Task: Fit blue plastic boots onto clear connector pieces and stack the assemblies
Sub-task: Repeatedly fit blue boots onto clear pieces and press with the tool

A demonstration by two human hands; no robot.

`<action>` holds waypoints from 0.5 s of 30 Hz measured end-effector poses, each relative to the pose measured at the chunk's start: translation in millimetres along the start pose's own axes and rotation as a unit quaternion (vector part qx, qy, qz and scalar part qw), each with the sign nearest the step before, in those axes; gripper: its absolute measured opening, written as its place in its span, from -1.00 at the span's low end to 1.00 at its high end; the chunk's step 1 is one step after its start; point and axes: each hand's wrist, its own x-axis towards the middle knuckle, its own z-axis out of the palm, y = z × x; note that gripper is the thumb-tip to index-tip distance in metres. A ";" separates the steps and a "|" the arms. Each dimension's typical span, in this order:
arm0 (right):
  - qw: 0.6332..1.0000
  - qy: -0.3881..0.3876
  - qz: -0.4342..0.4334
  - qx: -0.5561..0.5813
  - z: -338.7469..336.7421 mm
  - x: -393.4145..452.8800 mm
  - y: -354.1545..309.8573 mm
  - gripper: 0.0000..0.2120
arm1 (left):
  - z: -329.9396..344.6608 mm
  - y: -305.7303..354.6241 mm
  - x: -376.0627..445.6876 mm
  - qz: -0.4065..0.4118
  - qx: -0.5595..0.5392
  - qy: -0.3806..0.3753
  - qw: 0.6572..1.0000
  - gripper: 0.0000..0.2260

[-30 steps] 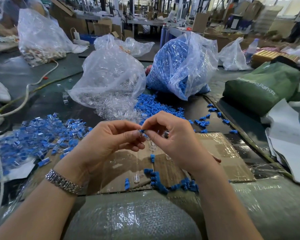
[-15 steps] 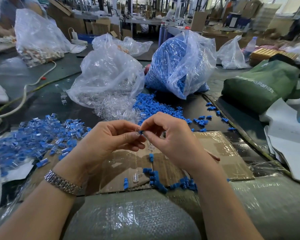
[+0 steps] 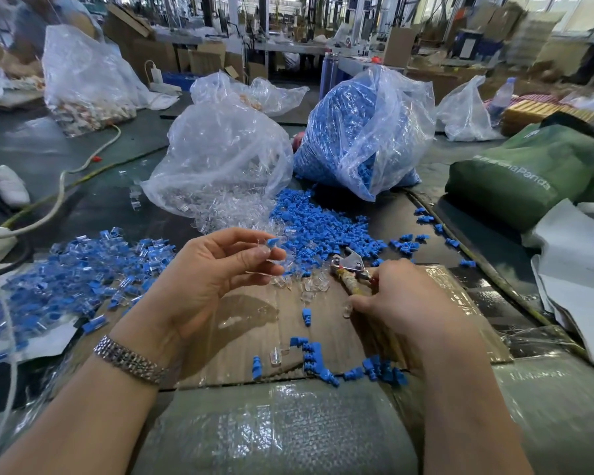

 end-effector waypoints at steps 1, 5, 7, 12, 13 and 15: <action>1.000 0.007 -0.005 0.003 -0.2 -0.3 -1.5 -0.64 | -0.1 0.1 0.1 -0.001 -0.005 0.005 1.000 -0.78; 0.997 0.026 -0.006 0.073 -3.7 -2.7 -3.0 -0.74 | -2.2 0.7 1.1 0.001 -0.023 0.026 0.999 -0.81; 0.989 0.016 -0.012 0.144 -10.0 -5.5 -2.5 -0.75 | -3.1 1.4 1.9 -0.001 -0.038 0.032 0.999 -0.81; 0.928 -0.094 -0.092 0.348 -29.4 -20.2 -16.6 -0.84 | -5.3 1.0 6.0 -0.005 -0.074 0.042 0.996 -0.85; 0.902 -0.139 -0.113 0.392 -32.4 -24.9 -22.1 -0.85 | -5.6 0.2 6.7 -0.004 -0.079 0.044 0.996 -0.85; 0.882 -0.199 -0.148 0.401 -34.9 -31.2 -32.7 -0.84 | -6.2 -0.7 7.2 0.002 -0.085 0.047 0.995 -0.84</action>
